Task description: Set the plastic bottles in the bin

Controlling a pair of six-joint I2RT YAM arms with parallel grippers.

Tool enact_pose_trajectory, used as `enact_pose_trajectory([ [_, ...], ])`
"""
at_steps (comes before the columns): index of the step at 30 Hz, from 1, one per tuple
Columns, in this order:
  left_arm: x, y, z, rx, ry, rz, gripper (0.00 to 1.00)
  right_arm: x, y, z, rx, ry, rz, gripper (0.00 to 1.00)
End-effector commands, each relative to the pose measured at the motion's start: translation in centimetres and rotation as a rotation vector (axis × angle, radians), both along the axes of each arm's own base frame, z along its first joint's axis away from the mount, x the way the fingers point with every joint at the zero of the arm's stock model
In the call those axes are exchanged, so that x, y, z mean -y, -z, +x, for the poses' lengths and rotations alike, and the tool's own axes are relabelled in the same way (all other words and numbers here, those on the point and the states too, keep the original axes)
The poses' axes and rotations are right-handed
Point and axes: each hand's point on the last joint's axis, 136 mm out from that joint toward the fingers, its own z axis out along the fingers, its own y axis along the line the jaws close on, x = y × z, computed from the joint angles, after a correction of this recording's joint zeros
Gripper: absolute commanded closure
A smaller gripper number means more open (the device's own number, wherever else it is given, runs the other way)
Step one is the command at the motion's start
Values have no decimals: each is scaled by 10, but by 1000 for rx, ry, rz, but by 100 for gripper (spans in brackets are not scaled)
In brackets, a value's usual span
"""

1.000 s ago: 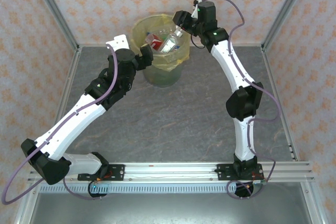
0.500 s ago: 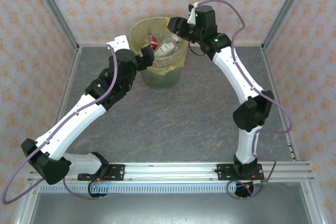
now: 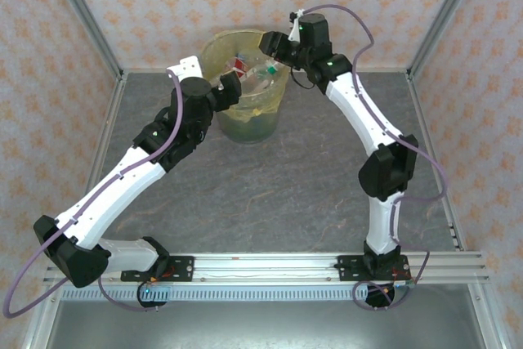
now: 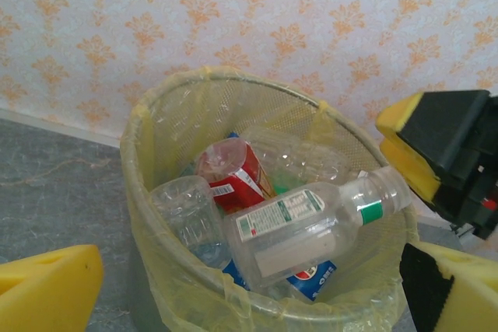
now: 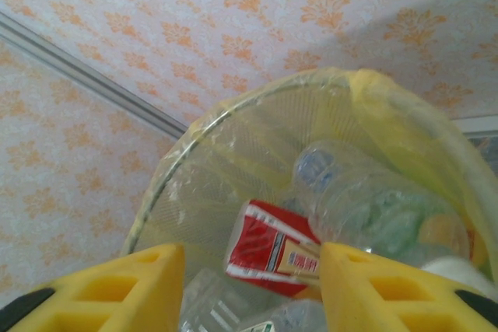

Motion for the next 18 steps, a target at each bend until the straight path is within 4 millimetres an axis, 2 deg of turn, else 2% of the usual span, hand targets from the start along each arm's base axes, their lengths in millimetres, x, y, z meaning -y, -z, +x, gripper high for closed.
enact_pose_trajectory([
  [1, -7, 1, -3, 0, -14, -10, 1, -1, 49, 11, -97, 3, -85, 51],
  [4, -10, 1, -6, 3, -23, -9, 1, 1, 56, 18, -107, 11, -107, 51],
  [8, -13, 1, -6, 7, -35, -7, 1, 4, 37, 16, -71, 7, -96, 50],
  [15, -13, -6, -2, 25, -49, 5, 1, 16, -32, -1, 59, 24, -66, 47],
  [18, -14, -10, 0, 29, -52, 15, 1, 26, -52, -11, 90, 31, -54, 46],
])
